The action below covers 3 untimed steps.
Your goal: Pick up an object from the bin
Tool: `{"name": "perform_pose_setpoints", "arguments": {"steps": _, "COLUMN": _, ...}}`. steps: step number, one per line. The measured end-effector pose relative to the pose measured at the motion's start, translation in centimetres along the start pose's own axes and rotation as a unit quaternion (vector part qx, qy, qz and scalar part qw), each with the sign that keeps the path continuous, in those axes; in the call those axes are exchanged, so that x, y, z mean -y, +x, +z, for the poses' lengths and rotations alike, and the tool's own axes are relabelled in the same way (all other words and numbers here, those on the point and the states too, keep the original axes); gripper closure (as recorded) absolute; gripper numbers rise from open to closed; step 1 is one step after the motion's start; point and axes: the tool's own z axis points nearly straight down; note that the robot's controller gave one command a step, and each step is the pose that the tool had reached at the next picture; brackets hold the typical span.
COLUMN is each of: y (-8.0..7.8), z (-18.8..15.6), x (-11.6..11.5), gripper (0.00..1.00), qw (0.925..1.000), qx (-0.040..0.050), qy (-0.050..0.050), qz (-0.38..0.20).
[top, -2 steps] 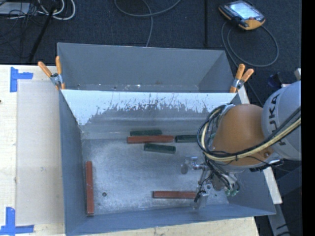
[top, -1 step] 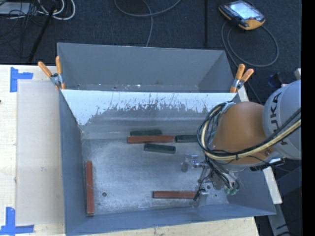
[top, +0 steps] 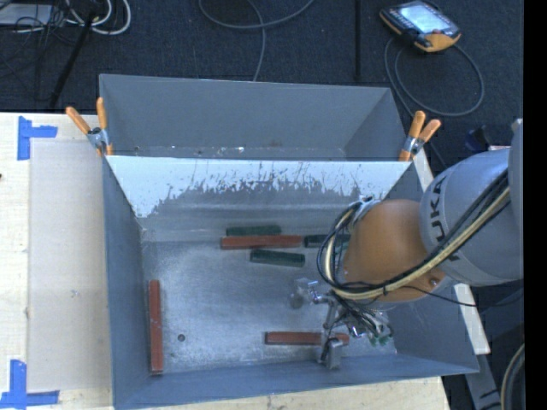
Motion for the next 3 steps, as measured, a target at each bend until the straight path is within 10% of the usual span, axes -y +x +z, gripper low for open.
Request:
{"name": "perform_pose_setpoints", "arguments": {"steps": 1, "y": 0.65, "z": 0.05, "x": -0.13, "gripper": 1.00, "qw": 0.9999, "qx": -0.0099, "qy": -0.002, "qz": 0.011}}
{"name": "perform_pose_setpoints", "arguments": {"steps": 3, "y": 0.76, "z": -0.22, "x": -0.12, "gripper": 1.00, "qw": 0.9999, "qx": -0.0111, "qy": -0.002, "qz": 0.013}}
